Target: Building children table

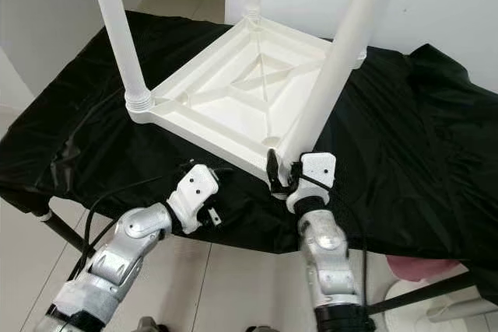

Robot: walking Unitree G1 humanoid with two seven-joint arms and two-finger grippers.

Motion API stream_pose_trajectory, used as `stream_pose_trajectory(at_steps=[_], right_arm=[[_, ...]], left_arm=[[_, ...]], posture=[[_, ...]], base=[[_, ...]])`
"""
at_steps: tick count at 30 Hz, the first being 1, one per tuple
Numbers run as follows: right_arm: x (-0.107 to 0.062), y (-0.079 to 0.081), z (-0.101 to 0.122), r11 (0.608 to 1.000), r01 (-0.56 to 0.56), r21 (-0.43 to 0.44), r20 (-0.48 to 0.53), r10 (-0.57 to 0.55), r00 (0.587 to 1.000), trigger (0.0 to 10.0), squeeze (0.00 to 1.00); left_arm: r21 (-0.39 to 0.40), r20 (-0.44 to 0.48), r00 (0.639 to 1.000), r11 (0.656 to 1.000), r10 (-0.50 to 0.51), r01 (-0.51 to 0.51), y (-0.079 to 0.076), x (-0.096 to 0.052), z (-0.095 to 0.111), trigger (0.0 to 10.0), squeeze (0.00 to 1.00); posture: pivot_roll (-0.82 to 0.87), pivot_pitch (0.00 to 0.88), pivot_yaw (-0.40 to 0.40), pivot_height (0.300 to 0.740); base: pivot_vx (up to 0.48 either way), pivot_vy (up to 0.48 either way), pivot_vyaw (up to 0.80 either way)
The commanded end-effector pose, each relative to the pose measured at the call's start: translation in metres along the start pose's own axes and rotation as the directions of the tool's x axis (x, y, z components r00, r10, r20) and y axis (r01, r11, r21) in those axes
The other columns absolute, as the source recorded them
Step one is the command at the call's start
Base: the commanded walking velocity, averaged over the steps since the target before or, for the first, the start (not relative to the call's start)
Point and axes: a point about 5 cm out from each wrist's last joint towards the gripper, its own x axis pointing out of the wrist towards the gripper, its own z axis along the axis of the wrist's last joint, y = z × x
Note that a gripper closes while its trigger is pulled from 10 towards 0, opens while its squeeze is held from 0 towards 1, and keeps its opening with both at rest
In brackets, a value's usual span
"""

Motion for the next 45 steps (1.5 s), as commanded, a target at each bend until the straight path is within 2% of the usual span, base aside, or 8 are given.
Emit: stream_pose_trajectory(at_steps=[1,14,15,16,18,29,30,45], right_arm=[[-0.001,-0.003,-0.002,0.999,-0.053,0.014,0.001,0.052,0.999,10.0,0.0],[0.02,-0.018,-0.012,0.934,-0.358,-0.024,-0.078,0.355,0.932,10.0,0.0],[0.023,-0.02,-0.016,0.928,-0.37,-0.047,-0.101,0.364,0.926,2.5,0.0],[0.023,-0.02,-0.016,0.928,-0.37,-0.047,-0.101,0.364,0.926,2.5,0.0],[0.024,-0.023,-0.02,0.926,-0.372,-0.06,-0.119,0.363,0.924,0.0,0.0],[0.02,-0.027,-0.028,0.925,-0.379,-0.018,-0.126,0.374,0.919,0.0,0.0],[0.017,-0.023,-0.031,0.919,-0.394,0.01,-0.12,0.393,0.912,10.0,0.0],[0.004,-0.016,-0.032,0.996,-0.086,0.016,-0.116,0.088,0.989,10.0,0.0]], left_arm=[[-0.013,0.003,1.0,1.0,-0.009,0.009,-0.002,0.002,-0.002,10.0,0.0],[-0.041,0.016,0.996,0.996,-0.083,0.084,-0.001,0.002,0.006,10.0,0.0],[-0.04,0.015,0.997,0.996,-0.081,0.081,0.0,0.002,0.006,10.0,0.0],[-0.04,0.015,0.997,0.996,-0.081,0.081,0.0,0.002,0.006,10.0,0.0],[-0.052,0.011,0.997,0.995,-0.081,0.081,0.0,0.002,0.006,10.0,0.0],[-0.066,0.002,0.997,0.994,-0.082,0.082,-0.001,0.002,0.006,10.0,0.0],[-0.08,0.018,0.995,0.992,-0.095,0.096,-0.004,0.003,0.007,10.0,0.0],[-0.097,-0.017,0.996,0.992,-0.086,0.084,-0.007,0.001,0.002,10.0,0.0]], posture=[[-0.04,0.073,-0.045,0.74],[-0.02,0.052,-0.041,0.74],[-0.01,0.048,-0.037,0.74],[-0.01,0.048,-0.037,0.74],[-0.01,0.048,-0.032,0.74],[0.0,0.042,-0.024,0.74],[-0.01,0.035,-0.024,0.74],[-0.01,0.048,-0.026,0.74]], base=[[0.0,0.0,0.0],[0.0,0.0,0.0],[0.0,0.0,0.0],[0.0,0.0,0.0],[0.0,0.0,0.0],[0.0,0.0,0.0],[0.0,0.0,0.0],[0.0,0.0,0.0]])
